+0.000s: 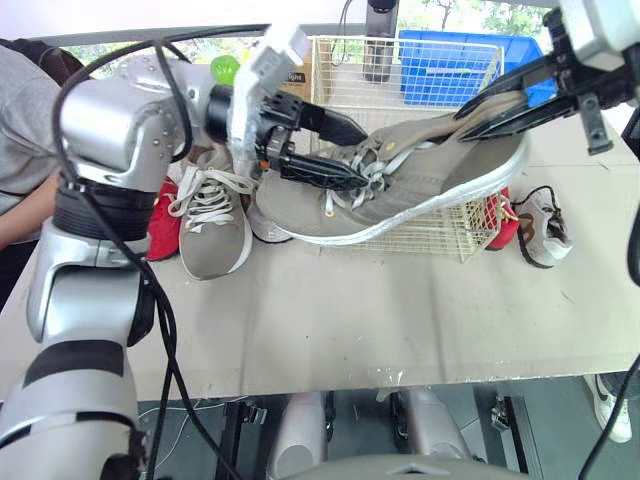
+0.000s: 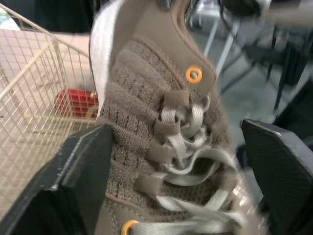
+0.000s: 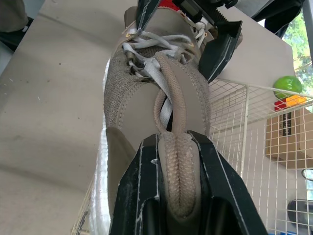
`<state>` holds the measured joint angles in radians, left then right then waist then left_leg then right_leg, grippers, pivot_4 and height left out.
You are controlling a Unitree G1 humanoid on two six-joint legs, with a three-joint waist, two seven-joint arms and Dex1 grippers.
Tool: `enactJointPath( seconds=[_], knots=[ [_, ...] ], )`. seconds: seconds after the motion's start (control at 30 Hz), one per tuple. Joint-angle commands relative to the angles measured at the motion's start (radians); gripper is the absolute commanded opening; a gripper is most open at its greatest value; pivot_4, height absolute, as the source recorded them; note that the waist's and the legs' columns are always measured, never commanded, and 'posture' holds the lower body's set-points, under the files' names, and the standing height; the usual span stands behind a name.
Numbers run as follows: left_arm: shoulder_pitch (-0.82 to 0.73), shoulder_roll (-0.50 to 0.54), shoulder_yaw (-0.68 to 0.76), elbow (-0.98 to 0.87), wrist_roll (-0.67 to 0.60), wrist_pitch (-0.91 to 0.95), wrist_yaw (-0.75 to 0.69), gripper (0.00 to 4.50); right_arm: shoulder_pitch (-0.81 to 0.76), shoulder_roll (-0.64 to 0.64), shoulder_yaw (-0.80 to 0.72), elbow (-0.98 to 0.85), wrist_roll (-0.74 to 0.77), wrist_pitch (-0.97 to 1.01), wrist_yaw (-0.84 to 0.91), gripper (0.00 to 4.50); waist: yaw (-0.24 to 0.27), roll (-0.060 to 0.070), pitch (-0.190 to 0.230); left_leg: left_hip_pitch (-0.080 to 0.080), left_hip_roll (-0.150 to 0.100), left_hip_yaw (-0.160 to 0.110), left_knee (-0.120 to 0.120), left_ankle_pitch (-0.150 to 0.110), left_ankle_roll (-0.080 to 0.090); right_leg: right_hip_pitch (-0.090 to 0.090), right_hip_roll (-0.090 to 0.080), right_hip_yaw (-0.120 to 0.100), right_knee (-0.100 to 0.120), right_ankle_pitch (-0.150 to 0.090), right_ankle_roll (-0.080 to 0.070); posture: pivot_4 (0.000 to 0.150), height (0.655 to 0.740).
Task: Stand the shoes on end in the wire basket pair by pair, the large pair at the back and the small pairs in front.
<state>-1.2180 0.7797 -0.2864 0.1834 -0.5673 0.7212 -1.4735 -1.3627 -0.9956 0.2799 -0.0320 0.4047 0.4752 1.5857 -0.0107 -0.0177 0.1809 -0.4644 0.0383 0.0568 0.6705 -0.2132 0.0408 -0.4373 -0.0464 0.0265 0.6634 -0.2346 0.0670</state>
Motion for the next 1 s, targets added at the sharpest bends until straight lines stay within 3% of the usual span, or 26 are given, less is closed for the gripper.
enactJointPath(
  seconds=[0.03,0.2,0.23,0.37,0.43,0.47,0.63,0.83,0.93,1.0],
  knots=[
    [-0.025,-0.024,-0.042,0.052,0.093,-0.099,-0.067,2.4,-0.047,0.012,-0.085,-0.074,0.053,0.002,0.026,0.0,0.0,0.0,0.0,0.0,0.0,0.0,0.0,0.0,0.0,0.0,0.0,0.0,0.0,0.0,0.0,0.15,0.74],
    [-0.077,-0.071,-0.013,0.182,0.187,-0.191,-0.063,0.18,-0.029,0.002,-0.106,-0.112,0.062,0.032,0.014,0.0,0.002,0.0,0.0,0.0,0.0,0.0,0.0,0.0,0.001,0.0,0.0,0.0,0.0,0.0,0.0,0.15,0.74],
    [-0.07,-0.072,-0.015,0.172,0.201,-0.214,-0.073,0.04,-0.028,0.002,-0.108,-0.114,0.062,0.034,0.012,0.0,0.001,0.001,0.0,0.0,0.0,0.0,0.001,0.0,0.001,0.0,0.0,0.0,0.0,0.0,0.0,0.15,0.74],
    [-0.07,-0.091,0.01,0.14,0.188,-0.2,-0.096,0.04,-0.022,0.004,-0.114,-0.122,0.06,0.038,0.002,0.0,0.002,0.001,0.0,0.0,0.0,0.0,0.001,0.0,0.001,0.0,0.0,0.0,0.0,0.0,0.0,0.15,0.74],
    [-0.1,-0.109,0.044,0.154,0.176,-0.163,-0.065,0.92,-0.013,0.002,-0.118,-0.129,0.06,0.039,-0.001,0.0,0.002,0.001,0.0,0.0,0.0,0.0,0.001,0.0,0.001,0.0,0.0,0.001,0.0,0.0,0.0,0.15,0.74],
    [-0.107,-0.115,0.056,0.157,0.176,-0.158,-0.056,1.12,-0.011,0.002,-0.119,-0.131,0.059,0.039,-0.001,0.0,0.003,0.001,0.0,0.0,0.0,0.0,0.001,0.0,0.001,0.0,0.0,0.001,0.0,0.0,0.0,0.15,0.74],
    [-0.097,-0.118,0.07,0.111,0.248,-0.248,-0.001,3.33,0.006,0.008,-0.132,-0.129,0.049,0.035,-0.006,0.0,0.0,0.001,0.001,0.0,0.0,0.0,0.001,0.0,0.001,0.0,0.0,0.0,0.0,0.0,0.0,0.15,0.74],
    [-0.02,-0.12,0.048,0.063,0.259,-0.26,-0.043,3.33,0.02,0.028,-0.15,-0.133,0.052,0.027,-0.015,0.0,-0.002,0.001,0.001,0.0,0.0,0.0,0.001,0.0,0.001,-0.001,0.0,0.0,0.002,0.0,0.0,0.15,0.74],
    [0.003,-0.127,0.054,0.023,0.2,-0.155,-0.074,2.62,0.033,0.037,-0.158,-0.138,0.047,0.022,-0.031,0.0,-0.002,0.002,0.001,0.0,0.0,0.0,0.002,0.0,0.001,-0.001,0.0,0.001,0.002,0.0,0.0,0.15,0.74],
    [0.015,-0.126,0.062,0.011,0.185,-0.117,-0.073,1.77,0.045,0.039,-0.164,-0.144,0.046,0.023,-0.044,0.0,0.0,0.002,0.001,0.0,0.0,0.0,0.002,0.0,0.001,0.0,0.0,0.001,0.001,0.0,0.0,0.15,0.74]
  ],
)
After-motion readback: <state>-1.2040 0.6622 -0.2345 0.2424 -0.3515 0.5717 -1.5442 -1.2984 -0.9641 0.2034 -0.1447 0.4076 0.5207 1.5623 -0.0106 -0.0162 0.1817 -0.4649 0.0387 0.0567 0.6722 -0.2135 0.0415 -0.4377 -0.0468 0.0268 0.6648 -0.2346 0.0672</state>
